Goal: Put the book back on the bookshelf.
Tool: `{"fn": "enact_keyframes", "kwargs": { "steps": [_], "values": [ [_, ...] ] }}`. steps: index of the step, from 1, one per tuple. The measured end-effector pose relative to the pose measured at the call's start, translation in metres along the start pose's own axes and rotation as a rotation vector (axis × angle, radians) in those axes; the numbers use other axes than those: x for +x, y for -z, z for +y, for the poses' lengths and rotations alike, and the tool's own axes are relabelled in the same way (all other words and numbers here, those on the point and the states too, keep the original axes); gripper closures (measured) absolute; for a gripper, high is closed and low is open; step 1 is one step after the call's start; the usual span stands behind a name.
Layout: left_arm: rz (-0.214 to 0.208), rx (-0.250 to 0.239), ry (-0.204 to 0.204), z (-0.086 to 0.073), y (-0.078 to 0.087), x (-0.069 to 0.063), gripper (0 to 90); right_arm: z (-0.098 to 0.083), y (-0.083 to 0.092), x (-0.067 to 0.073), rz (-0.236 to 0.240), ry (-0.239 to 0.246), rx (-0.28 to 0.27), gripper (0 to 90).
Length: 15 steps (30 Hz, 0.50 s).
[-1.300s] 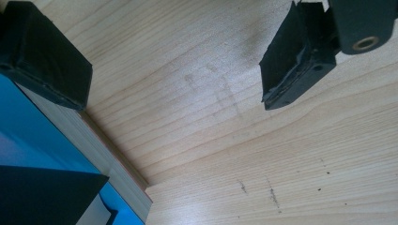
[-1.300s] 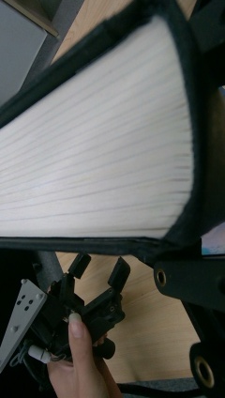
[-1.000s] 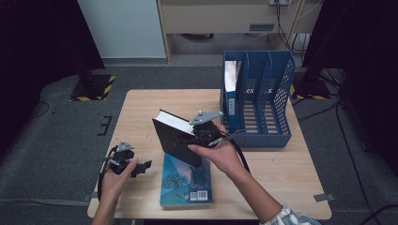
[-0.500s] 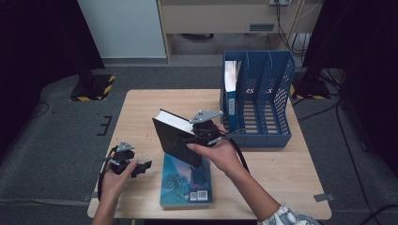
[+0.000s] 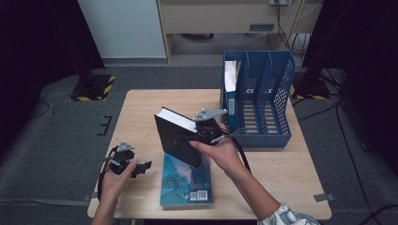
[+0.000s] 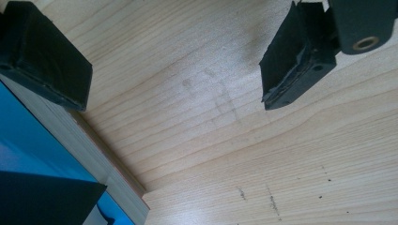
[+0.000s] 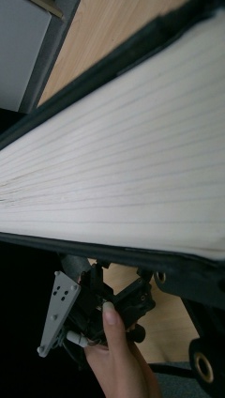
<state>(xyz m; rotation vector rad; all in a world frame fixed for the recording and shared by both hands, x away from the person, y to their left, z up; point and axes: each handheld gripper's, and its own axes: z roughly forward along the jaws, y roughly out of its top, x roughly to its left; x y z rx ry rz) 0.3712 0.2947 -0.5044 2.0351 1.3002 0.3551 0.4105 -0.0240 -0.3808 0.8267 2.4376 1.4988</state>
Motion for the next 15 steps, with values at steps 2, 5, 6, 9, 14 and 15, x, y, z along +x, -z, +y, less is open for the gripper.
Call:
{"fn": "enact_keyframes", "kwargs": {
  "steps": [2,5,6,9,14,15],
  "values": [
    [0.001,0.000,0.001,0.000,0.000,0.000,8.9,0.001,0.000,-0.001,-0.006,-0.016,-0.006,49.9],
    [0.001,0.004,0.001,0.000,0.000,0.001,8.9,0.002,-0.001,-0.003,-0.004,-0.034,-0.010,50.4],
    [0.003,0.006,0.000,-0.001,-0.001,0.001,8.9,0.004,-0.001,-0.006,-0.003,-0.051,-0.011,50.8],
    [0.002,0.007,0.004,-0.001,-0.001,0.002,8.9,0.008,-0.002,-0.009,-0.007,-0.091,-0.011,51.6],
    [0.000,0.005,0.008,-0.001,0.000,0.003,8.9,0.016,-0.005,-0.010,-0.015,-0.131,-0.009,52.4],
    [0.000,0.005,0.008,-0.001,0.000,0.003,8.9,0.016,-0.005,-0.010,-0.015,-0.131,-0.009,52.4]
  ]
}}
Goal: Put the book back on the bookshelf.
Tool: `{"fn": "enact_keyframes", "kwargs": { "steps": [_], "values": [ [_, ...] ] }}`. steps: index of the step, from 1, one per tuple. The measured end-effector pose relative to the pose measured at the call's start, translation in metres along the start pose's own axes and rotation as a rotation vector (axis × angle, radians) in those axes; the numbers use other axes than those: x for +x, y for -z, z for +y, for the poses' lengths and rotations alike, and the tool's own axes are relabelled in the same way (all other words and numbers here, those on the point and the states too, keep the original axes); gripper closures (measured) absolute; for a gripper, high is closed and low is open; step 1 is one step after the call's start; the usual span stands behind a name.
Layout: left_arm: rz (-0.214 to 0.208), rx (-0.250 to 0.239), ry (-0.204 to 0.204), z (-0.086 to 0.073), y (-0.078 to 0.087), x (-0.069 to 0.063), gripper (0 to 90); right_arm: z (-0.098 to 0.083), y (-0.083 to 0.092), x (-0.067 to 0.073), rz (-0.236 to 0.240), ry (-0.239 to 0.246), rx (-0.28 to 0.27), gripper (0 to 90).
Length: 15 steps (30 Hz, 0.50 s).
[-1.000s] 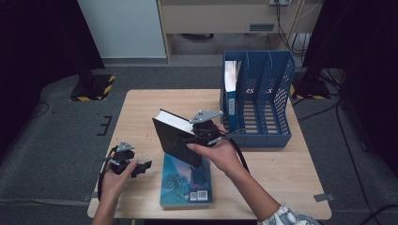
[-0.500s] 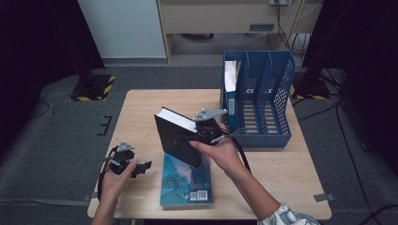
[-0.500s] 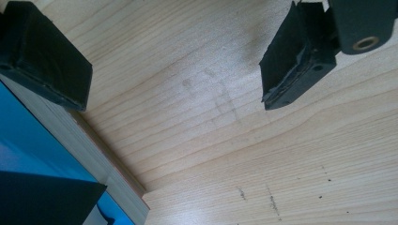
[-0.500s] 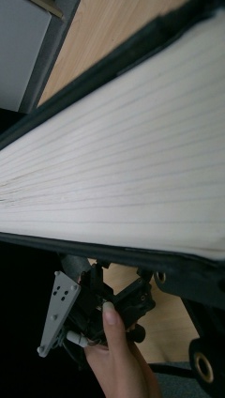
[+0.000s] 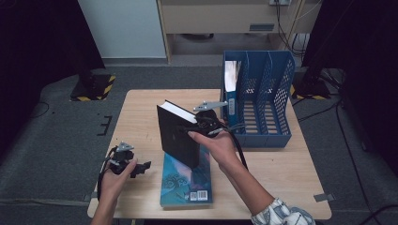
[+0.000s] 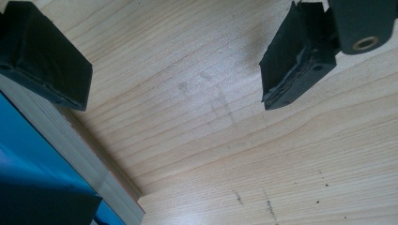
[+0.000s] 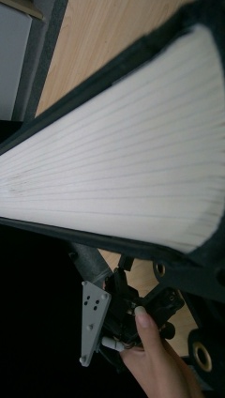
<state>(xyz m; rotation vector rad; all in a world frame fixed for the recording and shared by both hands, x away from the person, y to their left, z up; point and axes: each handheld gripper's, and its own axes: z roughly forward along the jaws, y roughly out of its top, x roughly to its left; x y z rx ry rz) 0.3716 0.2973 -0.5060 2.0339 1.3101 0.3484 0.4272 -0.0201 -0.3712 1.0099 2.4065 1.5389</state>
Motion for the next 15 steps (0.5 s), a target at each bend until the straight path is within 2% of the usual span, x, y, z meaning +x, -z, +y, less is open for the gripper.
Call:
{"fn": "enact_keyframes", "kwargs": {
  "steps": [8,15],
  "values": [
    [0.017,0.002,0.005,-0.001,-0.001,0.003,8.8,0.006,0.001,-0.005,-0.001,-0.045,0.005,52.9],
    [0.050,-0.002,-0.009,-0.004,-0.004,0.006,8.9,0.008,0.013,-0.007,-0.024,-0.038,0.003,53.1]
  ]
}}
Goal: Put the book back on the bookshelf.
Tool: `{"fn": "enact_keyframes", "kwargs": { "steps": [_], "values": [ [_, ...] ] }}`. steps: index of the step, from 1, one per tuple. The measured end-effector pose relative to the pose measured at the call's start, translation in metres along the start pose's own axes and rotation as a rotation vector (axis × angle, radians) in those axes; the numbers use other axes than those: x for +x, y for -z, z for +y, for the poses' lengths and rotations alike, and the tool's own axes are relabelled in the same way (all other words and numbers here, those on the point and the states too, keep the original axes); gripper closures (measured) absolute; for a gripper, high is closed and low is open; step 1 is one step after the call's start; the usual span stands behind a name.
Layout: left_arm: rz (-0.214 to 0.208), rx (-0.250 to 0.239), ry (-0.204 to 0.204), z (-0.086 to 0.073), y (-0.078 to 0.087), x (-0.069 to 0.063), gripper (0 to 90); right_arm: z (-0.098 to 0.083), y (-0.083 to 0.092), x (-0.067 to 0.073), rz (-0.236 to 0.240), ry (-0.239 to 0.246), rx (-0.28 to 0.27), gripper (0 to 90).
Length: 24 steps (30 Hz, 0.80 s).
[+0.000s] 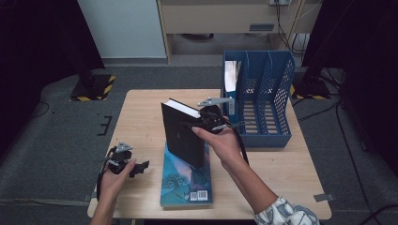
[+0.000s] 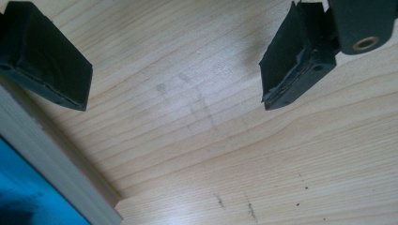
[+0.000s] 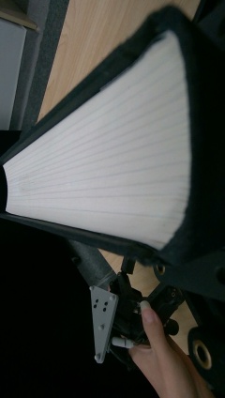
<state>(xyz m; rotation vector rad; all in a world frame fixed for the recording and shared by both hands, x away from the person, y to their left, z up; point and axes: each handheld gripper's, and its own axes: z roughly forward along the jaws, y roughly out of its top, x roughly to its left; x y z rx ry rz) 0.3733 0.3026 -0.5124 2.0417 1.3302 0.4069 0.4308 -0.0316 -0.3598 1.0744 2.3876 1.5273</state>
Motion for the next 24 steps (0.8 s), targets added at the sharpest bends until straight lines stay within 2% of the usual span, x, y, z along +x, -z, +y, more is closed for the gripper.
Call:
{"fn": "enact_keyframes", "kwargs": {
  "steps": [3,8,24],
  "values": [
    [0.006,0.008,0.002,-0.001,0.000,0.001,8.8,0.001,0.004,-0.001,-0.003,-0.001,-0.003,53.1],
    [0.029,-0.008,0.002,-0.003,-0.001,0.005,8.4,0.001,0.016,-0.003,-0.014,0.006,-0.003,53.1],
    [0.024,-0.004,0.012,-0.005,-0.004,0.005,7.3,-0.005,0.051,-0.013,-0.035,-0.005,-0.030,53.2]
  ]
}}
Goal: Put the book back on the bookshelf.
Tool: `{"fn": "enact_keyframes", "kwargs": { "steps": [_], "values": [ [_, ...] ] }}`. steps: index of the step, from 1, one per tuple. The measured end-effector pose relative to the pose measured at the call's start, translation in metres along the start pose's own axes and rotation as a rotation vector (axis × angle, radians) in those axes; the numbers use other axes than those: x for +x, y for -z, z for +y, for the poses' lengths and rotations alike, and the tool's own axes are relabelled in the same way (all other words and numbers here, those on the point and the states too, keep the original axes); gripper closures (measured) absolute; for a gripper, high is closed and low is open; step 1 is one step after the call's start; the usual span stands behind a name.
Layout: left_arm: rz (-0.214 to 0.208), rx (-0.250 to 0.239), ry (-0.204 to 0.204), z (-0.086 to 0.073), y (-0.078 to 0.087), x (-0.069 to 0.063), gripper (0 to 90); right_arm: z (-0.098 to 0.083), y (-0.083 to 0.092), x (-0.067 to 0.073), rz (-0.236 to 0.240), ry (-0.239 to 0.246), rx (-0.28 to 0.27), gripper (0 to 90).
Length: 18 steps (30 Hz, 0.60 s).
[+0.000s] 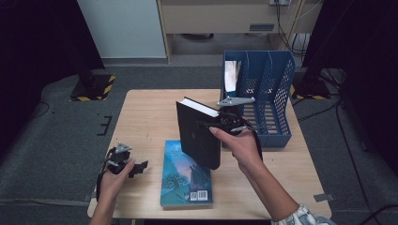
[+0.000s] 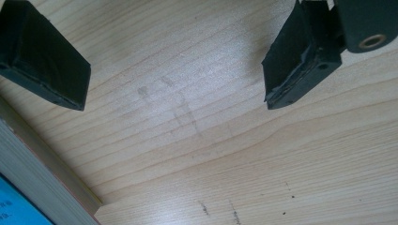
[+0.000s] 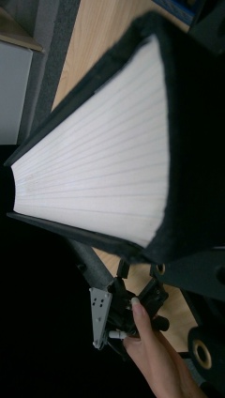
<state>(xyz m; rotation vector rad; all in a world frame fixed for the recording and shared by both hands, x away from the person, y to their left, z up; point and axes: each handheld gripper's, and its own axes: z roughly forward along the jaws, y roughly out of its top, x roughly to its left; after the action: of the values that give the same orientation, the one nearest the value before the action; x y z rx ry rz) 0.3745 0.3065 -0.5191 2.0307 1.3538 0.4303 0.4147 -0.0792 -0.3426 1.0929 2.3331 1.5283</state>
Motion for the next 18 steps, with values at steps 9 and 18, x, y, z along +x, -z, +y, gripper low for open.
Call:
{"fn": "enact_keyframes", "kwargs": {
  "steps": [9,18],
  "values": [
    [0.004,0.010,0.003,-0.001,-0.001,0.000,6.7,-0.006,0.015,-0.008,0.014,-0.042,-0.014,53.2],
    [0.002,0.015,0.004,-0.002,-0.003,0.000,6.7,-0.019,0.037,-0.016,0.009,-0.060,-0.026,53.1]
  ]
}}
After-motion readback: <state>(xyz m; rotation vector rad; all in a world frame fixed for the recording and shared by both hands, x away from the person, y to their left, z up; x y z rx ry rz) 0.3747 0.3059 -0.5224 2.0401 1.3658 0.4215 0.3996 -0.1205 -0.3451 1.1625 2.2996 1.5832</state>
